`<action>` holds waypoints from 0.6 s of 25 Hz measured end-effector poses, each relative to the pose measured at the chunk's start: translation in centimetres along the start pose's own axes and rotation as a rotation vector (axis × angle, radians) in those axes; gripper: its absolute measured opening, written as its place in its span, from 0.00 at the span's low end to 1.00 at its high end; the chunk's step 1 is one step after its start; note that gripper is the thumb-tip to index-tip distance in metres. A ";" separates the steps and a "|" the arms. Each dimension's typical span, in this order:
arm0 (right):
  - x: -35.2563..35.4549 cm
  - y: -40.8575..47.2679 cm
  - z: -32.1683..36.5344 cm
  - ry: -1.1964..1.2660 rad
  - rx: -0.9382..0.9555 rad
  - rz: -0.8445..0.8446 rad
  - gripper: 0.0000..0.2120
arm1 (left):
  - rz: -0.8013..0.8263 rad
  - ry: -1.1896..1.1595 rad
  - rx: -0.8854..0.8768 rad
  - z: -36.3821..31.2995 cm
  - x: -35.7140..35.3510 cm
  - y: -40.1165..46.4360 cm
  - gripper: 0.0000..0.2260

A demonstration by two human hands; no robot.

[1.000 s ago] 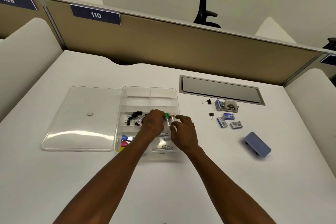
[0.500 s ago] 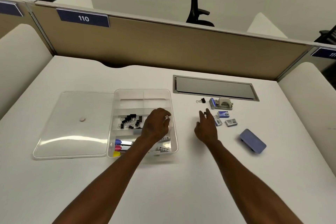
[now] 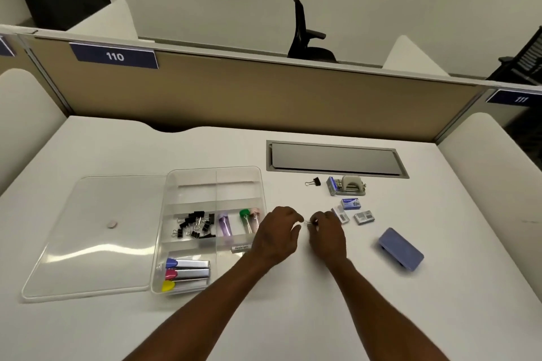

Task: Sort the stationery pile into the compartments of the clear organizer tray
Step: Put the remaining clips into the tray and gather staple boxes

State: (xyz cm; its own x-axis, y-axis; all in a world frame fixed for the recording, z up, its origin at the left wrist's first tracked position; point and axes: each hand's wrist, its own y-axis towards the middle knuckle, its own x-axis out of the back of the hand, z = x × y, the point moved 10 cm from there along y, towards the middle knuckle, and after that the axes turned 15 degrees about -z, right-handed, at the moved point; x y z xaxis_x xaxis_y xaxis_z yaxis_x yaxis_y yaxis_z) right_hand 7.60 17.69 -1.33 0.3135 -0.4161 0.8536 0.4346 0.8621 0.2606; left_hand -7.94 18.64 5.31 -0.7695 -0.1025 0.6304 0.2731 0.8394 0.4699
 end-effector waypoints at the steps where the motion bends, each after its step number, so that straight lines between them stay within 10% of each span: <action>1: 0.3 -1.0 -0.2 0.041 -0.014 -0.054 0.02 | 0.032 0.014 -0.006 -0.1 -0.8 0.9 0.10; 15: 0.2 -3.1 -0.8 -0.114 0.021 -0.224 0.13 | 0.565 0.427 -0.105 3.5 -15.4 9.5 0.39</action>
State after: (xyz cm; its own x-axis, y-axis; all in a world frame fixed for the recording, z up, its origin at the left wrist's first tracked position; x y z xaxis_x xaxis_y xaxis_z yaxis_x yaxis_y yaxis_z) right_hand 6.96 14.67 -2.35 0.1139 -0.5629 0.8187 0.4648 0.7585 0.4568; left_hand 4.50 30.05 -2.08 -0.2063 0.1147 0.9717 0.6340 0.7721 0.0434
